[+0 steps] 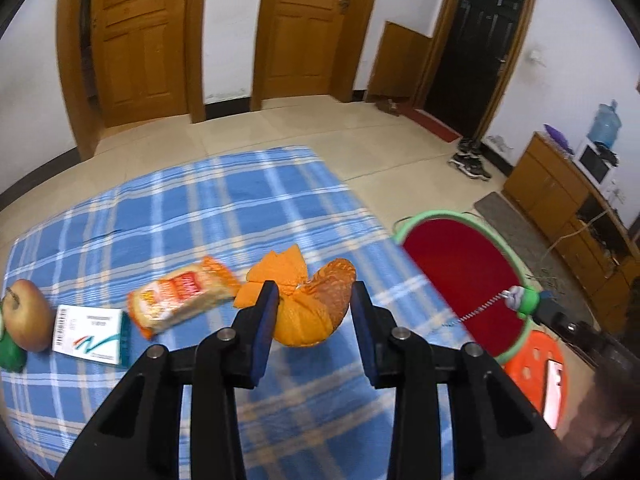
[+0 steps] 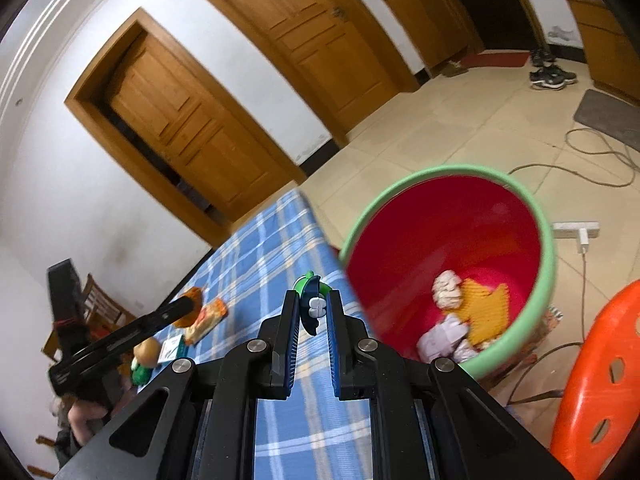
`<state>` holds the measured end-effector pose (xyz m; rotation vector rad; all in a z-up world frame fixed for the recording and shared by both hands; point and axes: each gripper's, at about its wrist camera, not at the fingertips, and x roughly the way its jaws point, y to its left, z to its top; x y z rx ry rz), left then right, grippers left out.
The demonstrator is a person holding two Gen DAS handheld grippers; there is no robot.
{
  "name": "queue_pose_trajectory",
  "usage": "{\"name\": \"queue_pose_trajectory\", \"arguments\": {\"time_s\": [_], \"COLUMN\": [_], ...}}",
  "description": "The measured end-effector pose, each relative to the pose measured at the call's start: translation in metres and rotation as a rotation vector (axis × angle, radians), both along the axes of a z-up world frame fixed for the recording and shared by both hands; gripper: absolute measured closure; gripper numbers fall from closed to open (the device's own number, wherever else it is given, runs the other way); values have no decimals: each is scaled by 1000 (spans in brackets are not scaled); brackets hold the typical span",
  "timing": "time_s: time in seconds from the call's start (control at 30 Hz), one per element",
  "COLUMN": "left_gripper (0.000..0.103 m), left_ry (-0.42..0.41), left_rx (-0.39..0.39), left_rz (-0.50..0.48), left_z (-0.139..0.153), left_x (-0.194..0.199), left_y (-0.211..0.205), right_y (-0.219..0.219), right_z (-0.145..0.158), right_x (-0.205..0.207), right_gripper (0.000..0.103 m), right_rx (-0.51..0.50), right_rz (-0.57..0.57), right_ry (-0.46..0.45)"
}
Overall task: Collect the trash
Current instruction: 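Carry the orange candy and green keychain over the red bucket and open both tools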
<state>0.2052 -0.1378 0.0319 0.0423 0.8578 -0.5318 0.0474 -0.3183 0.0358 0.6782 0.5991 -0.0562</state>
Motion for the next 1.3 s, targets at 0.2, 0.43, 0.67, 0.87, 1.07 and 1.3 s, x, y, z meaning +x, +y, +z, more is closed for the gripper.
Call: {"name": "queue_pose_trajectory", "arguments": {"time_s": [0.2,0.43,0.67,0.87,1.07,1.3], "left_gripper": [66,66,66,66,56,44], "left_ry": [6,14,23,30,4,-1], "left_rx": [-25,-21,-11,23,92,98], "left_rz": [-77,-146,-204,-266,-296,-264], "left_z": [1,-2,-7,-18,-25,-18], "left_x": [-14,-27,-34,-40,-44,-47], "left_y": [-33,-69,-100,-135,-164,-157], "right_y": [-25,-48,-60,-68,-73,-71], "right_z": [-10,-24,-24,-23,-23,-26], "right_x": [-8,-14,-26,-39,-47,-42], "right_gripper": [90,87,86,85,81,76], "right_rx": [-20,17,26,36,49,64], "right_rz": [-92,-141,-171,-192,-215,-199], "right_ry": [30,59,47,41,34,40]}}
